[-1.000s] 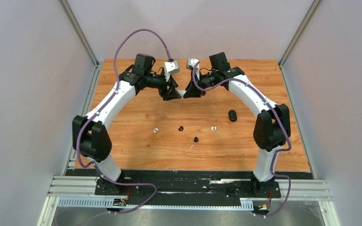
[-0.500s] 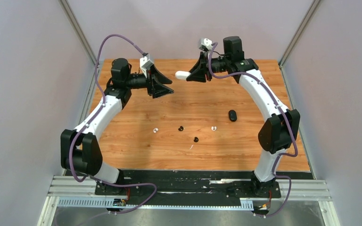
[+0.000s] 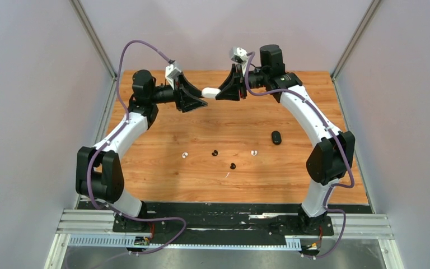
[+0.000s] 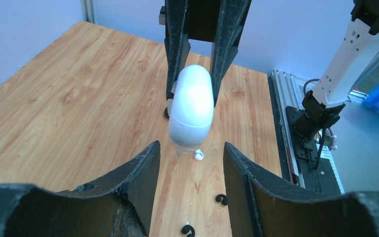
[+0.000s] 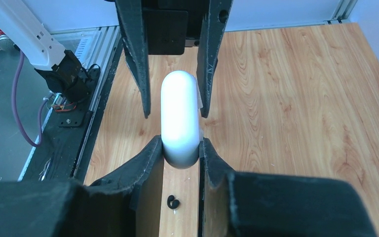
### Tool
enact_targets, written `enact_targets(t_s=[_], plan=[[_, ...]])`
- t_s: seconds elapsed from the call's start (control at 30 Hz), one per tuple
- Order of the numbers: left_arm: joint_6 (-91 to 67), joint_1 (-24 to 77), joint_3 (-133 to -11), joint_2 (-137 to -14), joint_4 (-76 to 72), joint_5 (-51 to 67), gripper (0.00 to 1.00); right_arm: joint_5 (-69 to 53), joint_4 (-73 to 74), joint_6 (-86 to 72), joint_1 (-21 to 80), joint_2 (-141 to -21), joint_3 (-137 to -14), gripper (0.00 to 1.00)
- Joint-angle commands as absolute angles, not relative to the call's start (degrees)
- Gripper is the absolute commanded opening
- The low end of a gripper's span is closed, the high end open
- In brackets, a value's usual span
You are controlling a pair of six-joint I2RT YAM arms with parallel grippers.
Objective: Insert the wireless bluetooth earbuds into the charging case
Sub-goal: Pass from the right arm to the left
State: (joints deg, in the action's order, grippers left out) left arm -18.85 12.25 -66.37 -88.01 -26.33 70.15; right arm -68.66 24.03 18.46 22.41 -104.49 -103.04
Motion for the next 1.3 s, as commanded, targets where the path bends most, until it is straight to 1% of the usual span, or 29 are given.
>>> enact_targets(t_s=[0.0,0.3,0.43,0.53,0.57,0.6,0.63,0.67,0.7,0.73,0.77,0.8,0.83,0.87,0.9,0.93,1.07,1.27], plan=[[-22.53,12.29,-68.88,-89.4,-31.36,71.08,0.56,-70.53,21.28,17.74,23.11,-103.62,-103.03,0.0],[-26.92,12.65,-70.19,-91.01,-33.23,70.92,0.58,-68.58,21.44,17.93,23.79,-103.72,-101.75,0.0],[-27.63,12.78,-70.51,-91.59,-33.74,71.21,0.55,-68.47,21.42,17.85,24.07,-103.79,-101.51,0.0],[-27.96,12.87,-70.78,-92.05,-34.21,71.86,0.48,-68.18,21.39,17.75,24.16,-103.8,-101.69,0.0],[-28.57,12.85,-70.85,-92.43,-34.42,72.1,0.44,-67.99,21.39,17.75,24.17,-103.8,-101.68,0.0],[-28.96,12.9,-70.98,-92.62,-35.06,72.52,0.41,-67.68,21.4,17.71,24.17,-103.8,-101.71,0.0],[-29.74,12.91,-71.12,-92.98,-35.42,72.78,0.35,-67.41,21.42,17.67,24.17,-103.8,-101.69,0.0],[-30.08,12.92,-71.2,-93.16,-36.01,73.3,0.32,-67.1,21.44,17.55,24.17,-103.82,-101.69,0.01],[-30.55,12.96,-71.3,-93.47,-36.24,73.48,0.25,-66.74,21.44,17.39,24.17,-103.87,-101.69,0.04],[-30.95,13.0,-71.33,-93.58,-36.46,73.83,0.21,-66.2,21.32,17.02,24.17,-103.88,-101.76,0.08],[-31.03,13.0,-71.36,-93.73,-36.76,74.05,0.15,-65.59,21.35,16.4,24.17,-103.95,-101.82,0.14],[-30.87,13.05,-71.32,-93.75,-36.84,74.32,0.12,-64.99,21.24,15.85,24.17,-104.08,-101.86,0.22],[-30.77,13.08,-71.18,-93.73,-36.96,74.34,0.07,-64.43,21.21,15.29,24.17,-104.13,-101.94,0.27],[-30.48,13.09,-71.1,-93.71,-37.03,74.51,0.05,-63.78,21.02,14.56,24.17,-104.15,-101.87,0.32],[-30.36,13.14,-70.99,-93.7,-37.14,74.56,0.02,-62.67,20.81,13.8,24.17,-104.15,-101.82,0.33],[-30.26,13.16,-70.96,-93.69,-37.2,74.65,0.0,-61.55,20.38,12.85,24.1,-104.23,-101.77,0.34],[-30.06,13.26,-70.68,-93.68,-37.33,75.34,0.0,-56.8,18.05,8.58,23.59,-104.59,-101.97,0.34],[-28.91,13.64,-70.0,-93.61,-37.24,75.99,0.0,-55.61,15.46,4.21,22.38,-105.55,-103.97,0.34]])
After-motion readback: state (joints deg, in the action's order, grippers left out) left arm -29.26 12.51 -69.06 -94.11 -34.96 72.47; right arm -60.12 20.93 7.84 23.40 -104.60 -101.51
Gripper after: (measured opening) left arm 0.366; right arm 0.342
